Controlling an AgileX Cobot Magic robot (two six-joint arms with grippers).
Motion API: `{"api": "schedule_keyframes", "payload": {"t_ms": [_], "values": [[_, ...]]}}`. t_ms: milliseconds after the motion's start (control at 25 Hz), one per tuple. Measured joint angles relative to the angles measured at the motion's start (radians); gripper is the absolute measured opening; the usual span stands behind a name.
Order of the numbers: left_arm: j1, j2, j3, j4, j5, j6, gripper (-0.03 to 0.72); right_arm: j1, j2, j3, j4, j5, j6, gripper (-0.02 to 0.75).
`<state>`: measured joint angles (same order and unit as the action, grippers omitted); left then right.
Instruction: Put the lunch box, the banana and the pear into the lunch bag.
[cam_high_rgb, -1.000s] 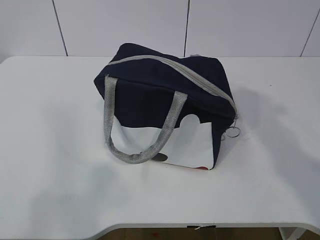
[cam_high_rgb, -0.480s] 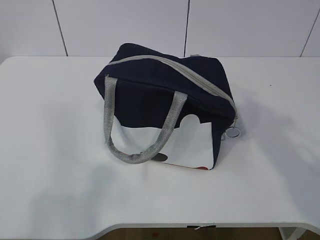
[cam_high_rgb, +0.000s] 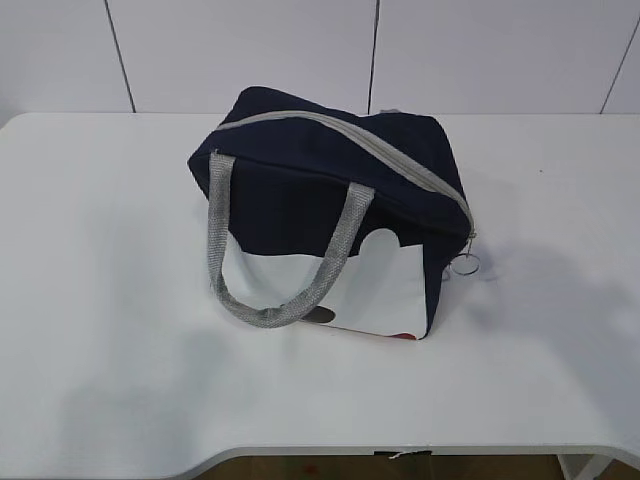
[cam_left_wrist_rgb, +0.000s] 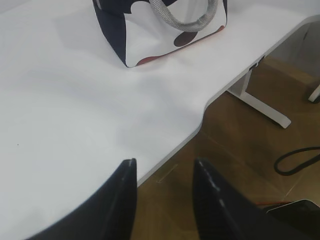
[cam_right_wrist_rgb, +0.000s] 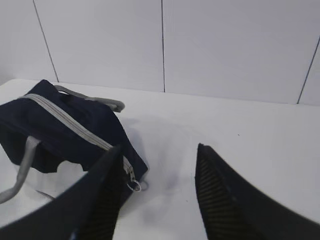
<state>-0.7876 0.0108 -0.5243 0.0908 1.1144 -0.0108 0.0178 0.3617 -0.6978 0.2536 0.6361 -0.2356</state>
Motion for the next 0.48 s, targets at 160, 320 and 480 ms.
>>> {"api": "schedule_keyframes", "payload": {"t_ms": [160, 320, 480], "values": [[0.0, 0.0, 0.0, 0.0, 0.0, 0.0, 0.289, 0.0, -0.069, 0.0, -0.13, 0.049, 0.107, 0.383], [0.0, 0.0, 0.0, 0.0, 0.0, 0.0, 0.289, 0.0, -0.153, 0.0, -0.243, 0.078, 0.168, 0.383], [0.0, 0.0, 0.0, 0.0, 0.0, 0.0, 0.289, 0.0, -0.232, -0.002, -0.305, 0.14, 0.18, 0.383]]}}
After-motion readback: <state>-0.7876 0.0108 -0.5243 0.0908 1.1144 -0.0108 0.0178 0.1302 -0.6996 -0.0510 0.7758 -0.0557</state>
